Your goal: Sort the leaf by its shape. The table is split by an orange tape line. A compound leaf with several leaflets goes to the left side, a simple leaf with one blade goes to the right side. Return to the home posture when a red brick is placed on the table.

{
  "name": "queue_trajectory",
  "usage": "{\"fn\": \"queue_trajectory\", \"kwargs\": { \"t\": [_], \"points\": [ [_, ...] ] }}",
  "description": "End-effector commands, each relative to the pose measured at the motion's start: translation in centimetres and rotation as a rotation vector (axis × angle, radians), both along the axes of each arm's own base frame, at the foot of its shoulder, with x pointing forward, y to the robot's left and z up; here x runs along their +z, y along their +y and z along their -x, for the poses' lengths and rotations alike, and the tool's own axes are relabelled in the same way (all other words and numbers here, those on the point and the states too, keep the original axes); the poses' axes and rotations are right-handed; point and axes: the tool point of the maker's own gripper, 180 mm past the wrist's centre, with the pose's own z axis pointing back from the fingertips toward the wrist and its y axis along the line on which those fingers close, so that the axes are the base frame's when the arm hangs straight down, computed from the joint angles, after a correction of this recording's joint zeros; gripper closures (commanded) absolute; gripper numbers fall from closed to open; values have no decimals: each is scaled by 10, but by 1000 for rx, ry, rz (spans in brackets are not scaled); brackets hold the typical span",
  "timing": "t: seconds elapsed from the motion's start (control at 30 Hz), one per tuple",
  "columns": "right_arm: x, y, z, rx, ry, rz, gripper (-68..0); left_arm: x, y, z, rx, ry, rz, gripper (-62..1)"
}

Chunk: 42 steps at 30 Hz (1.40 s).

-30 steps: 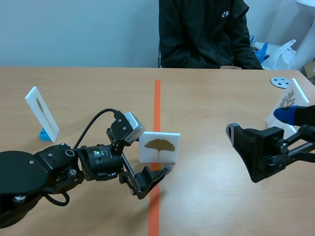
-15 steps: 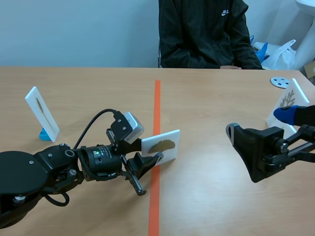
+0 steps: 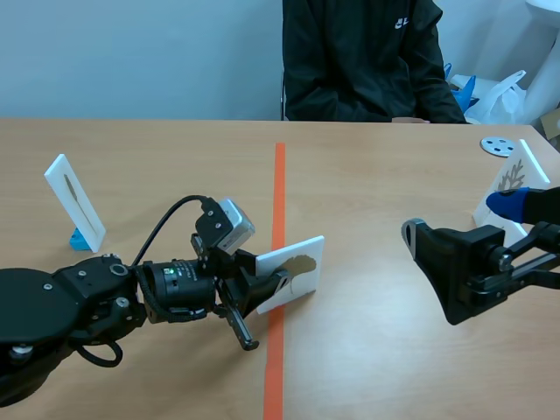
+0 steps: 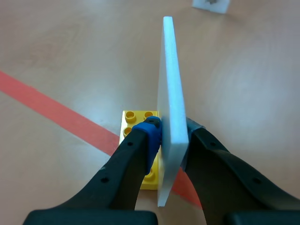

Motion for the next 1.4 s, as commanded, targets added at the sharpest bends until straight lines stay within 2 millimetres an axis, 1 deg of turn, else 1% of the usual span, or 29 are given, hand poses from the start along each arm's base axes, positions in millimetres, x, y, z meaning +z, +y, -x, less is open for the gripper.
{"fn": "queue_trajectory", "kwargs": {
  "t": [0.0, 0.07, 0.3, 0.5, 0.57, 0.7, 0.83, 1.13, 1.37],
  "points": [
    [7, -4, -4, -6, -24, -3, -679, 24, -1, -8, 16, -36, 56, -70],
    [8, -6, -5, -11, -29, 0, -679, 32, 3, -4, 20, -24, 65, -70],
    [12, -16, -8, -37, -45, 17, -679, 78, 26, 6, 116, -78, 126, -70],
    [15, -23, -10, -53, -55, 28, -679, 102, 52, 17, 242, -92, 171, -70],
    [15, -24, -10, -56, -56, 30, -679, 106, 62, 20, 292, -103, 165, -70],
    [17, -28, -11, -66, -62, 36, -679, 108, 88, 21, 414, -110, 143, -70],
    [19, -32, -12, -75, -68, 44, -679, 102, 116, 20, 539, -97, 115, -70],
    [20, -35, -12, -79, -70, 48, -679, 97, 176, 6, 839, -116, 88, -70],
    [20, -35, -12, -79, -70, 48, -679, 82, 200, 7, 977, -114, 96, -70]
  ]
}}
